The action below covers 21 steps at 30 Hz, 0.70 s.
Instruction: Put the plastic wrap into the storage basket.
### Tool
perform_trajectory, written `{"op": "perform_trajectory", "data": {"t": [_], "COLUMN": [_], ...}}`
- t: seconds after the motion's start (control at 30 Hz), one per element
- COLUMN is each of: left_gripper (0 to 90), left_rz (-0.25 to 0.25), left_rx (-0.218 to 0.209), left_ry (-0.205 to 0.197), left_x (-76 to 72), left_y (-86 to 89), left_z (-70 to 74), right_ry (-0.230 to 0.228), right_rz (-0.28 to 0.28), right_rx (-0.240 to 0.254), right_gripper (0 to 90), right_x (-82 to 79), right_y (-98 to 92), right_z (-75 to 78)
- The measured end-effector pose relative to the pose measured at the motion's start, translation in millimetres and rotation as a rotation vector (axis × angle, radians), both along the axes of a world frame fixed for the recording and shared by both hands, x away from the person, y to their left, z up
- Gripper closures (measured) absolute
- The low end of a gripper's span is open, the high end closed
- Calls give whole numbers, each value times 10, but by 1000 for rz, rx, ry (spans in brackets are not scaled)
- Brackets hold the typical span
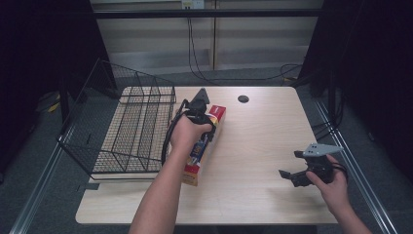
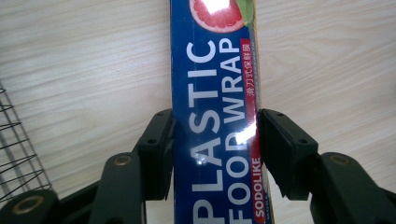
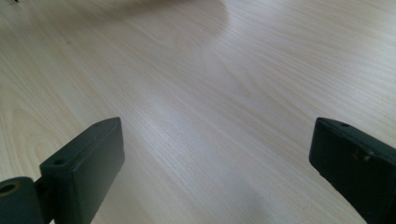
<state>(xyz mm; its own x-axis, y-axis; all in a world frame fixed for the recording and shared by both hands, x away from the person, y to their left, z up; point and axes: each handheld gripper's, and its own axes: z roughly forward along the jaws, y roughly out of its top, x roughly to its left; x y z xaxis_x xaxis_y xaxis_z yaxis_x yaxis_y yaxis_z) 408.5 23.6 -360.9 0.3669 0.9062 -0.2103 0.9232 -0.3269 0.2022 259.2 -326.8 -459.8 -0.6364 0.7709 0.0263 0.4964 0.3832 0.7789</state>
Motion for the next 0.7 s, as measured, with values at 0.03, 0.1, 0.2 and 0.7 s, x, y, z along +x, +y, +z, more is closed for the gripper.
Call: {"op": "perform_trajectory", "data": {"t": [0.03,0.1,0.2,0.7], "left_gripper": [479,480,482,486], "left_rz": [0,-14,-5,7], "left_rx": [0,4,-2,21], "left_ry": [0,7,5,4], "left_x": [0,7,10,40], "left_y": [0,30,66,164], "left_z": [0,38,141,473], "right_ry": [0,1,1,6], "right_rz": [0,2,0,3], "right_rx": [0,0,0,2], "right_gripper": [33,33,33,33], "right_x": [0,-1,-1,-3], "right_y": [0,1,0,6], "right_z": [0,3,1,2]}}
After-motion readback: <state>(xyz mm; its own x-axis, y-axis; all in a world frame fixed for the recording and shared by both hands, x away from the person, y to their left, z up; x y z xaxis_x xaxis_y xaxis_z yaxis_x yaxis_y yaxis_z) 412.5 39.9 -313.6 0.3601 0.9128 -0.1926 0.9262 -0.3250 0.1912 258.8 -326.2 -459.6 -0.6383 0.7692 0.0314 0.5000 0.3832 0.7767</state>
